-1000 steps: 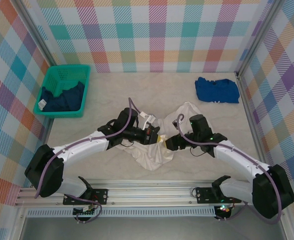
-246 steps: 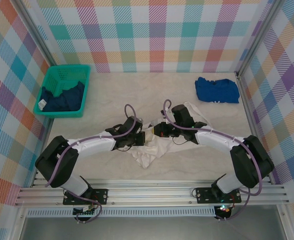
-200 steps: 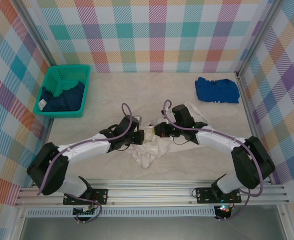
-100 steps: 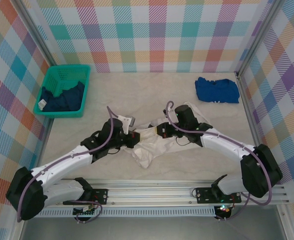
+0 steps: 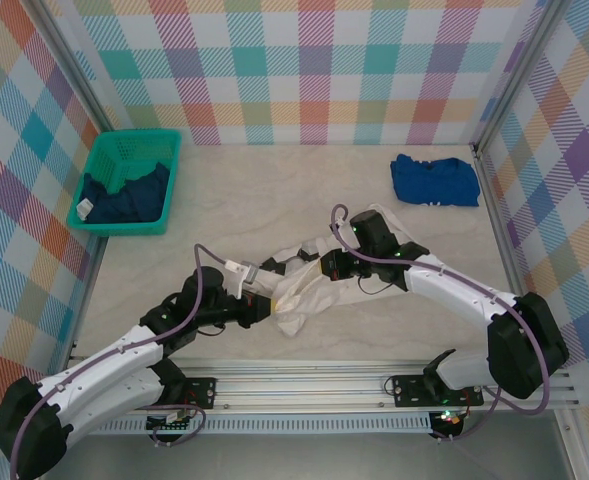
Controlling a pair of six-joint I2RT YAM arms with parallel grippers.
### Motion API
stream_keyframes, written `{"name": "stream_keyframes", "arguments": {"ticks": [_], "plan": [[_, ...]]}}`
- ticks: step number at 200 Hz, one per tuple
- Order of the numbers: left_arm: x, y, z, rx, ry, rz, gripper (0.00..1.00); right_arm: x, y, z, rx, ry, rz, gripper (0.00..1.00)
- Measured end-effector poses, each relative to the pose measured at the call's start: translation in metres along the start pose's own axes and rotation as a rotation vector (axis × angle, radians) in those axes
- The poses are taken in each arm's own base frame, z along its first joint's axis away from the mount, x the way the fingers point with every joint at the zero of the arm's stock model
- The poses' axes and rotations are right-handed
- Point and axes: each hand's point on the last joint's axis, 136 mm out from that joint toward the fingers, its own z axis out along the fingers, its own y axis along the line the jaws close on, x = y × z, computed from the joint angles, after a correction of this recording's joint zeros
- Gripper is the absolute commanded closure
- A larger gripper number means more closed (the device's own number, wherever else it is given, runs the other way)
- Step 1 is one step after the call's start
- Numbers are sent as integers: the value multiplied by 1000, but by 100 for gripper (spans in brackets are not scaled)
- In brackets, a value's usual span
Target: Fold the inside-out t-shirt
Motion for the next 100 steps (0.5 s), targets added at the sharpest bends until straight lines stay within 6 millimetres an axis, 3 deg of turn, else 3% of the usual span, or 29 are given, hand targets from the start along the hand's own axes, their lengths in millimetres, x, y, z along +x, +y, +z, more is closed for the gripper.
{"name": "stream_keyframes", "arguments": {"ticks": [26, 60, 100], "plan": [[1, 1, 0, -6, 3, -11, 81, 5, 5, 3, -38, 10, 9, 100], [1, 5, 3, -52, 22, -10, 67, 7, 16, 5, -91, 14, 19, 100], [3, -16, 21, -85, 86, 85, 61, 6, 18, 4, -102, 12, 34, 100]]}}
